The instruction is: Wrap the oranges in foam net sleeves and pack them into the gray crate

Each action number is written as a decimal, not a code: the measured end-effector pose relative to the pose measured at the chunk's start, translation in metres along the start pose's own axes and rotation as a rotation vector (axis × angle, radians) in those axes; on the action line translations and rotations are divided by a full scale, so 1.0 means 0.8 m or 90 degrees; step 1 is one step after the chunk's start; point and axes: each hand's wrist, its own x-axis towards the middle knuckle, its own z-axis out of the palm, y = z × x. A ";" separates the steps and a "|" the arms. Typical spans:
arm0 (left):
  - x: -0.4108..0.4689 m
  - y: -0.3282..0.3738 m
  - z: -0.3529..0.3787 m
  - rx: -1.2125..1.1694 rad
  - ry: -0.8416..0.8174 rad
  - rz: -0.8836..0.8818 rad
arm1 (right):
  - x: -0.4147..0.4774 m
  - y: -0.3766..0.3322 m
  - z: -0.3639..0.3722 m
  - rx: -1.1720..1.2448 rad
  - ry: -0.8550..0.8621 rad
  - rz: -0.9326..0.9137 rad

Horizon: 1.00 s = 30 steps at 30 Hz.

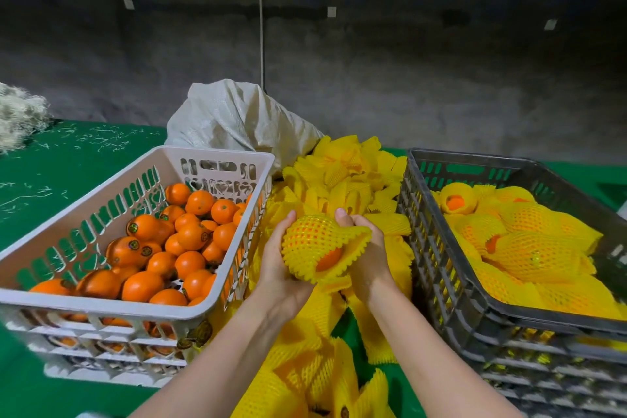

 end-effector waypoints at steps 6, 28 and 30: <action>0.011 0.003 -0.010 0.138 0.112 0.121 | 0.003 -0.003 -0.014 0.125 -0.109 0.171; 0.025 -0.007 -0.019 0.514 0.122 0.421 | -0.017 0.001 -0.009 0.292 -0.081 0.281; 0.027 0.000 -0.017 0.540 0.176 0.335 | -0.015 -0.002 -0.011 0.259 -0.060 0.232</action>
